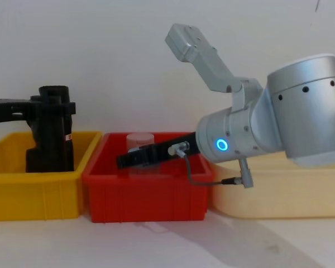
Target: Pick up the garbage bag with the one hand and transfer it to the other hand.
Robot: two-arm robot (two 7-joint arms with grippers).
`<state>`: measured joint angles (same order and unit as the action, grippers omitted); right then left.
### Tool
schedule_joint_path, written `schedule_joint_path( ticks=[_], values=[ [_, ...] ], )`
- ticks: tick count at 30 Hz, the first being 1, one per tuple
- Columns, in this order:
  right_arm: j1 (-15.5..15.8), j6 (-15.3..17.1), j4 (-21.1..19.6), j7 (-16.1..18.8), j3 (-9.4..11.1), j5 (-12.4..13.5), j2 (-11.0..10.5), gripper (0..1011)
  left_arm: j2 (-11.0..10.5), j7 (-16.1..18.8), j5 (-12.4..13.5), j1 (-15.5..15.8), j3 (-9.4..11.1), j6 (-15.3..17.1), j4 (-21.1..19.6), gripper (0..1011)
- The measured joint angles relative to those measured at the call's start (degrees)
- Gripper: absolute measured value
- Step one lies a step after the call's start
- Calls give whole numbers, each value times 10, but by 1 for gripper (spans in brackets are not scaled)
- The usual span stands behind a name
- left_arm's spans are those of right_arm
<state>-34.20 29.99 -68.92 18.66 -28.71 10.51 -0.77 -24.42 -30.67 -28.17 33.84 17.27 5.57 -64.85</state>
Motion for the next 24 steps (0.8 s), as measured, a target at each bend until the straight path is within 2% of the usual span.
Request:
schedule_joint_path(
  ticks=[21, 24],
  values=[
    [-13, -49, 59, -32, 20, -4, 28, 1001, 0, 0, 0, 0, 0, 0, 0, 1001],
    [-14, -53, 63, -34, 21, -5, 30, 955, 0, 0, 0, 0, 0, 0, 0, 1001]
  ],
)
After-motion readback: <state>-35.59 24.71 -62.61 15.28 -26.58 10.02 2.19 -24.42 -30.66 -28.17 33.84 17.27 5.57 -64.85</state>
